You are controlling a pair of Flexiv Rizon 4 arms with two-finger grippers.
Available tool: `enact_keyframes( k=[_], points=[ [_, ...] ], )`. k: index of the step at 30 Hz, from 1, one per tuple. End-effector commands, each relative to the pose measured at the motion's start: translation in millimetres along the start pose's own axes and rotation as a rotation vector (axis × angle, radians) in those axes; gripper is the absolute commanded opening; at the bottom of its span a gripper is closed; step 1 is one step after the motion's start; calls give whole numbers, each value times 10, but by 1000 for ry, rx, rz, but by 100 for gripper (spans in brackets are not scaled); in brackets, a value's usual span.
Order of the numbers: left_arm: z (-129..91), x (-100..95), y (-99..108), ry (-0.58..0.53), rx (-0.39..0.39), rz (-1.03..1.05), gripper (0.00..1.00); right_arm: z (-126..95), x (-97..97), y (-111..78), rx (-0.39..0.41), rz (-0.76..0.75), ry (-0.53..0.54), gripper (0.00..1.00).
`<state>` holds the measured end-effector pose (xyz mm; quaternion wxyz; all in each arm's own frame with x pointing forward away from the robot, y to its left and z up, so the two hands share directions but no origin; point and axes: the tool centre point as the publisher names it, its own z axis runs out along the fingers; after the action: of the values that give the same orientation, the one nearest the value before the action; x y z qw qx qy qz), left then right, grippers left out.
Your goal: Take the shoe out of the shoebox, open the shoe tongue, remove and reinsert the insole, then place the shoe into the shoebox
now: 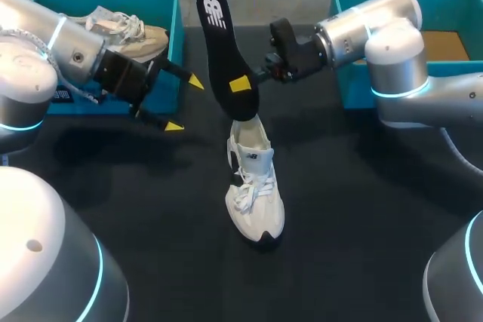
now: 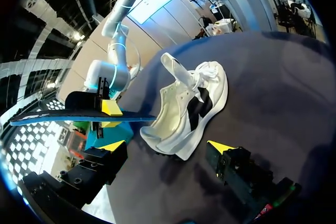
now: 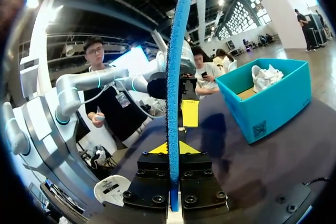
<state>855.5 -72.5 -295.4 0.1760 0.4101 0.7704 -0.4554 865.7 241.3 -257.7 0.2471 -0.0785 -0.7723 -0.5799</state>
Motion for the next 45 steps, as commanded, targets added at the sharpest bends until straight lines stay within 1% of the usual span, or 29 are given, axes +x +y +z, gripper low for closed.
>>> enact_keyframes(
  k=[1,9,14,15,20,25,39,45],
  points=[
    [15,30,-1,-5,-1,-4,100,-8,5,-63,-1,3,-12,0],
    [28,44,8,-2,0,-7,100,-33,-18,-253,-50,59,-52,0],
    [27,55,7,-5,1,-9,100,0,1,-306,-61,69,-66,0],
    [27,56,7,-6,0,-10,100,-7,-5,-329,-75,70,-72,0],
    [37,62,18,-10,0,-12,100,-9,-36,-401,-85,76,-85,0],
    [66,7,20,-15,4,1,100,-17,-66,-469,-98,83,-99,0],
    [123,-118,98,-38,8,21,100,-6,-122,-559,-112,95,-115,0],
    [137,-148,179,-3,21,22,100,-3,-119,-585,-109,99,-112,0]
  ],
)
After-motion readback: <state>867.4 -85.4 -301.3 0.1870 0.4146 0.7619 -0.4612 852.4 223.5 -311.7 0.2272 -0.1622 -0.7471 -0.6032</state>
